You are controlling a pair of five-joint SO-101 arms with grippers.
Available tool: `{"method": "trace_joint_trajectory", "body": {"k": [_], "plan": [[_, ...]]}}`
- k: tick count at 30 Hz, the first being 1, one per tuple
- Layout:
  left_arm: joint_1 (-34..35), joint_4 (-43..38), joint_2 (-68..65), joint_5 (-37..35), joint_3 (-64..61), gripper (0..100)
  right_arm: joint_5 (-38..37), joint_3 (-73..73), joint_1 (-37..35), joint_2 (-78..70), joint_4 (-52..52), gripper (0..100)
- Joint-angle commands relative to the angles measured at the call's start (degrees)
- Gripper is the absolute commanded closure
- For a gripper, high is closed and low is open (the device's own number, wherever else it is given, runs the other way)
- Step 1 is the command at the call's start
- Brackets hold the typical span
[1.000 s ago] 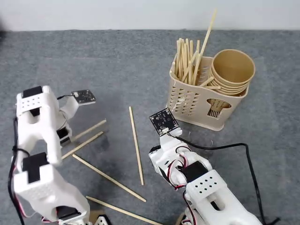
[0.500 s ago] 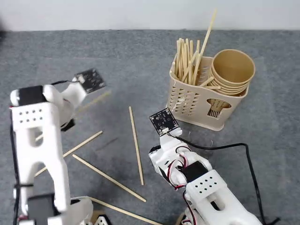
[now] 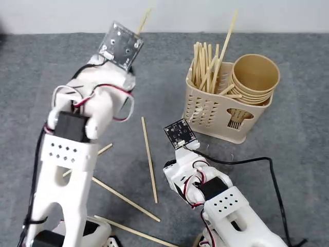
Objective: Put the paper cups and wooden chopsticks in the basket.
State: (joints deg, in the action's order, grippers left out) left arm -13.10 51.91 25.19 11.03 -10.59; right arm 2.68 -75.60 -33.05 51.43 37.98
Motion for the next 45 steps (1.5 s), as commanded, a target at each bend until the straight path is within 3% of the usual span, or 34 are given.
{"method": "trace_joint_trajectory", "body": {"k": [1,13,19,26,32,38,45], "plan": [[-4.31,-12.13,2.55,-7.56,2.33,99,-0.62,0.26,-0.48,0.31,-0.57,98.3],[-13.80,-34.73,-5.80,-26.81,2.59,99,-0.62,0.26,-0.40,0.31,-0.57,98.3],[-16.79,-39.30,-11.87,-27.34,2.59,99,-0.62,-0.35,-0.40,0.31,-1.10,98.3],[-17.05,-38.68,-17.14,-27.25,2.24,95,-0.70,-0.44,-0.57,0.31,-1.10,98.3],[-16.79,-25.32,-17.05,-27.16,5.67,85,-2.37,-0.53,-0.40,0.31,-1.10,98.3],[-13.01,-13.36,-14.33,-27.25,13.49,84,-2.37,-0.53,-0.40,0.40,-1.10,98.3],[-5.10,3.52,-2.02,-27.08,14.81,85,-2.29,-0.26,-0.40,0.40,-0.66,98.3]]}}
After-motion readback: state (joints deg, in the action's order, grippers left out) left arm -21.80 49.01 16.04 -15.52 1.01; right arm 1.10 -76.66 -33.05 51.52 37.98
